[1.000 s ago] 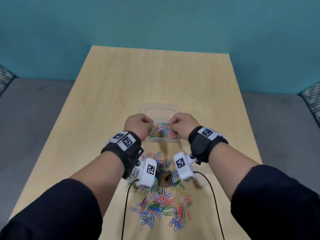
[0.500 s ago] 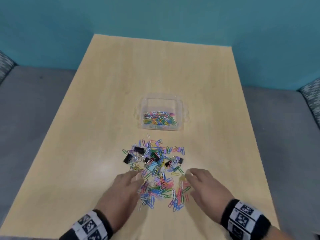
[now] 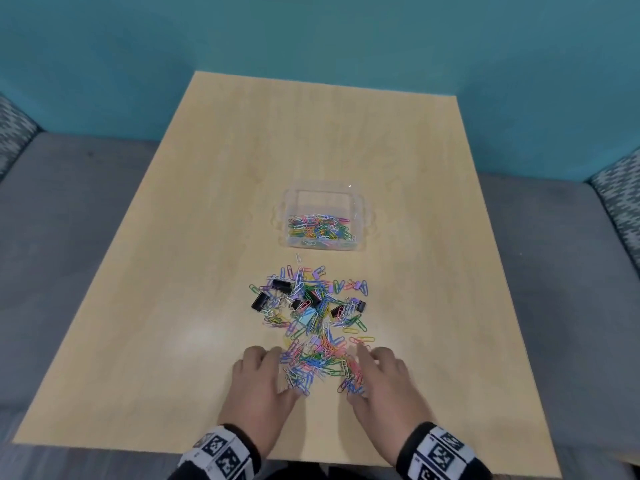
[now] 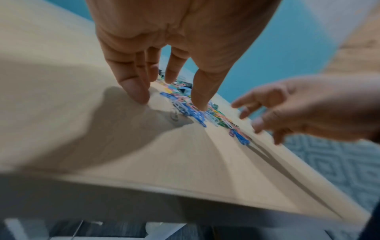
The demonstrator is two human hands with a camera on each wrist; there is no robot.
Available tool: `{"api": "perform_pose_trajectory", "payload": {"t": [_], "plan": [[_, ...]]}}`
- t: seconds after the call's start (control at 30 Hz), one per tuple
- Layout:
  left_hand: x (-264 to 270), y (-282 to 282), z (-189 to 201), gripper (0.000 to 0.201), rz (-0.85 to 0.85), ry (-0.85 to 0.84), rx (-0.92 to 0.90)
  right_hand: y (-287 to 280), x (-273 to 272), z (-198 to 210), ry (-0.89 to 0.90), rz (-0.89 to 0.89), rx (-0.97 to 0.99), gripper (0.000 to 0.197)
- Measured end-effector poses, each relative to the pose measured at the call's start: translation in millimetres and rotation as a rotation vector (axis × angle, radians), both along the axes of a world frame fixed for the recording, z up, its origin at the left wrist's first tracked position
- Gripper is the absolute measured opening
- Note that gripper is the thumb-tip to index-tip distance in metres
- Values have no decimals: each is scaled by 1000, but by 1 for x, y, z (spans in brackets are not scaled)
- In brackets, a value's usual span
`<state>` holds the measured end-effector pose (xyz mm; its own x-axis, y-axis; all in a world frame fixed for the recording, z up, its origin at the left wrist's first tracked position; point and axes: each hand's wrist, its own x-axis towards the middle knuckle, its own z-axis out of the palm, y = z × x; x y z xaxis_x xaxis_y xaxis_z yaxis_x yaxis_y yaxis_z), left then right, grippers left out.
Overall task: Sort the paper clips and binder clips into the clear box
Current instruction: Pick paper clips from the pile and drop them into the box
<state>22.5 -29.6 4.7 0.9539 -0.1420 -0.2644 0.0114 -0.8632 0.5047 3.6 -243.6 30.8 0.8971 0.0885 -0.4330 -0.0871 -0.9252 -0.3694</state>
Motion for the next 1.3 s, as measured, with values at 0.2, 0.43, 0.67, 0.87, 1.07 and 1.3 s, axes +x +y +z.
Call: {"api": "perform_pose_trajectory", "payload": {"t": [0.2,0.43,0.67,0.87,1.07,1.3], "plan": [[9,-7,-3,90,-34,43,70,4,3,-16,40,-90,26,90],[36,-30,-9,61,-98,15,63,29,41,-27,-59,40,30,66],[43,-25,-22,34,-157,-50,44,21,47,-38,-126,148,21,22],[46,-19,-23,20,-220,-75,82,9,53,-39,-105,199,-14,24],[47,-11,-23,9,-230,-42,71,0,58,-34,-113,130,19,17],[53,-7,-14,7,-64,58,-58,-12,66,-27,-3,-133,208,15]]}}
